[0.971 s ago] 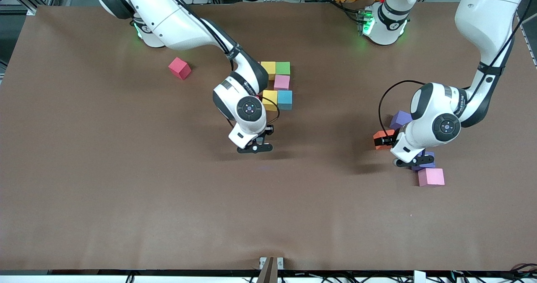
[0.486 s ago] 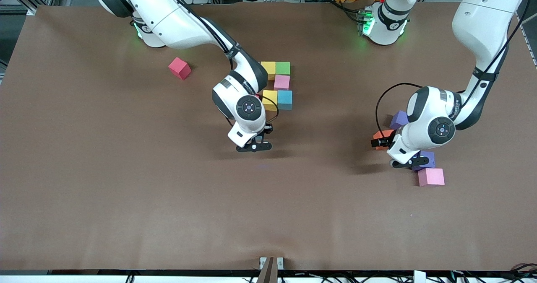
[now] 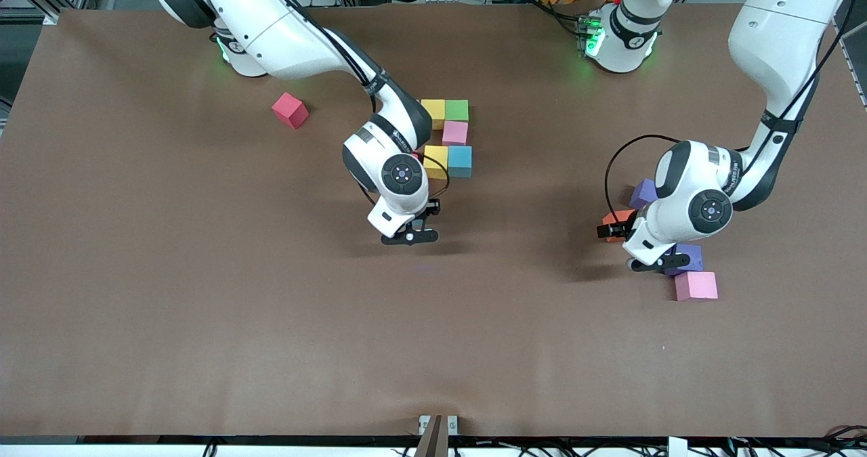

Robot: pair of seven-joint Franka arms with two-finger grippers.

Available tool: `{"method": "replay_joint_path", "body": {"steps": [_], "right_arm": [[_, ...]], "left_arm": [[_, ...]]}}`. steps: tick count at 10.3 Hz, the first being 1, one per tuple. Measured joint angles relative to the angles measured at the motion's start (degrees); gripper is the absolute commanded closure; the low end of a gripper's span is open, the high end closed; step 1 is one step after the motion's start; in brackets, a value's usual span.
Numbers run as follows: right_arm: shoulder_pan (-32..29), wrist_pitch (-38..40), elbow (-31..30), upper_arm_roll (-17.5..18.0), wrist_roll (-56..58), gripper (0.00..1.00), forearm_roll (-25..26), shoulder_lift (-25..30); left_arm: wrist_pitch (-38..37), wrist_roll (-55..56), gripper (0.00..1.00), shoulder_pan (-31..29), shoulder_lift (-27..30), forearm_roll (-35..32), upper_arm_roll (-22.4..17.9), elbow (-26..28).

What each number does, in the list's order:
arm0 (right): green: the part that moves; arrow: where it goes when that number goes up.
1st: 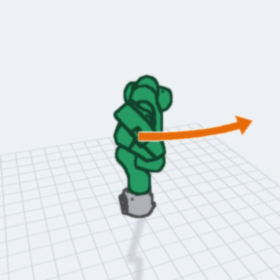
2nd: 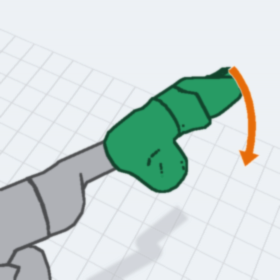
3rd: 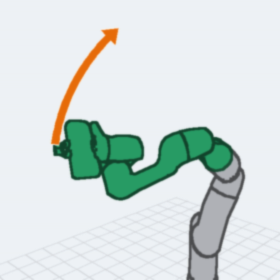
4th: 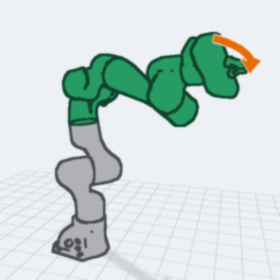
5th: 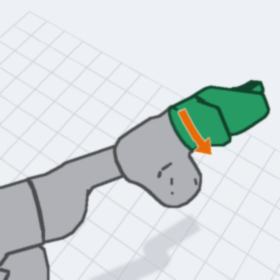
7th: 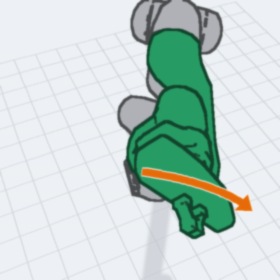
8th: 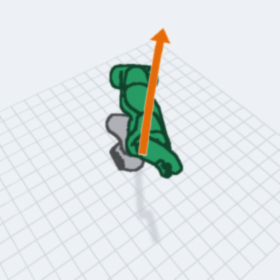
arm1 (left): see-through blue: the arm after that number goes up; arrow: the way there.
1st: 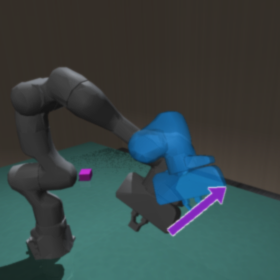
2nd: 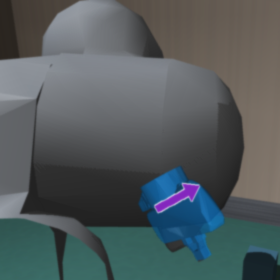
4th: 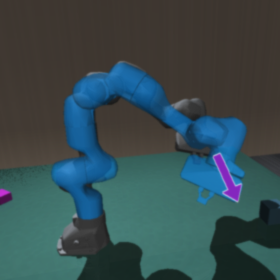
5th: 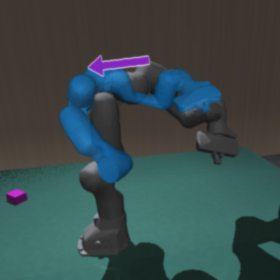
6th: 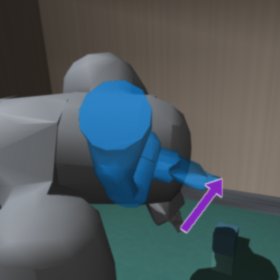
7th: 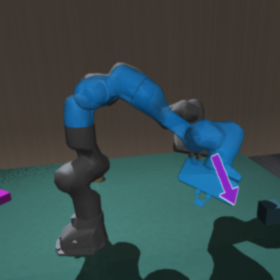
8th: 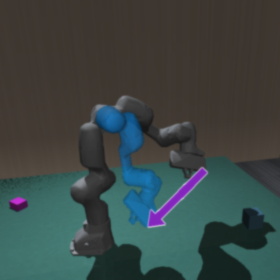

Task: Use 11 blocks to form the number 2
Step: 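Lower the cyan cube below the orange cube and open the right gripper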

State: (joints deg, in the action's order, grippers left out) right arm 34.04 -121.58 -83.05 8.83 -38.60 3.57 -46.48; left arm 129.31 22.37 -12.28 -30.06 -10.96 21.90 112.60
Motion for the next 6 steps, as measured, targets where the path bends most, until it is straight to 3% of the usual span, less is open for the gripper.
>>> {"method": "replay_joint_path", "body": {"steps": [6], "right_arm": [[-0.4, 0.0, -0.1, -0.4, -1.4, 0.0, 0.0, 3.4]], "left_arm": [[0.0, 0.0, 0.0, -0.2, 0.0, 0.0, 0.0, 0.0]]}}
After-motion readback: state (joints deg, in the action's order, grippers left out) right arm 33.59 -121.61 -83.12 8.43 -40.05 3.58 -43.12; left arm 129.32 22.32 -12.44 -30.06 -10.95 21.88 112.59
